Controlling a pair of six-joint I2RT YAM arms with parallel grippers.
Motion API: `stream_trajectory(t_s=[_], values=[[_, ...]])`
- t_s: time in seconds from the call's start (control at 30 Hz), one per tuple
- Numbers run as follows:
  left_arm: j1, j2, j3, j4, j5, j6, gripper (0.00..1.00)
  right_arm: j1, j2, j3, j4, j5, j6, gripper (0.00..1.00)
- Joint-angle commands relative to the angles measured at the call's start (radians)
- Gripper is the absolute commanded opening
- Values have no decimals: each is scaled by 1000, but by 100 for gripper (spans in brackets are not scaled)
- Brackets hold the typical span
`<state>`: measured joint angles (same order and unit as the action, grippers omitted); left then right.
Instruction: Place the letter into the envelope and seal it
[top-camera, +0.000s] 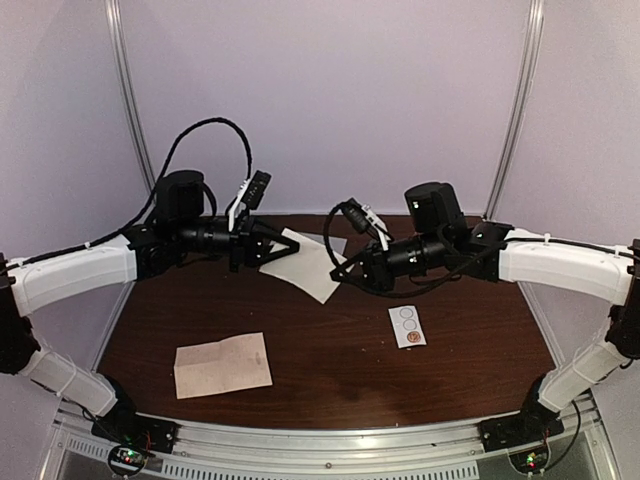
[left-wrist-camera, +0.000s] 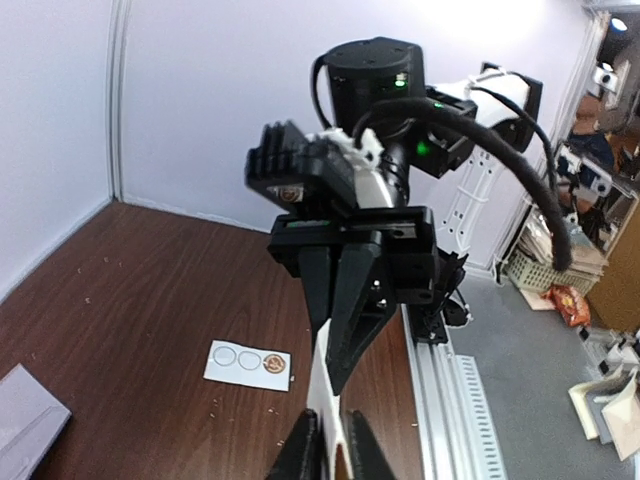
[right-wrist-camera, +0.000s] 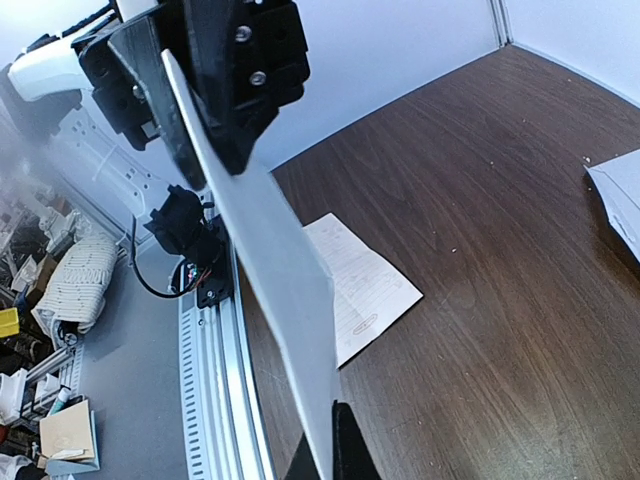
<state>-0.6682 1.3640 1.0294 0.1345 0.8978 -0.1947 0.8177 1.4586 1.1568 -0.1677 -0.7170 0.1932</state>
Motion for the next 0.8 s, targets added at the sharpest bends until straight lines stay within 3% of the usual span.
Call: stream_trajectory(t_s=[0.0, 0.07, 0.17, 0.23, 0.33, 0.37, 0.6, 0.67, 0.77], values=[[5, 22, 18, 6, 9, -1, 22, -5, -42, -10, 67, 15, 20, 0], [5, 32, 27, -11, 5, 6, 32, -7, -48, -12, 66, 22, 19, 0], [5, 46, 37, -31, 3, 13, 32, -10, -57, -14, 63, 31, 18, 0], [5, 52, 41, -38, 4, 15, 25, -12, -63, -14, 61, 32, 16, 0], [5, 50, 41, -40, -12, 17, 3, -16, -65, -9, 54, 41, 11, 0], [5, 46, 39, -39, -28, 18, 0, -17, -64, -5, 48, 49, 8, 2], [90, -23, 43, -68, -190, 1, 0, -14, -59, 16, 4, 154, -39, 59], [148, -58, 44, -76, -231, -11, 0, -9, -60, 10, 10, 202, -58, 71], [219, -101, 58, -122, -347, -10, 0, -3, -37, 11, 17, 294, -90, 80]])
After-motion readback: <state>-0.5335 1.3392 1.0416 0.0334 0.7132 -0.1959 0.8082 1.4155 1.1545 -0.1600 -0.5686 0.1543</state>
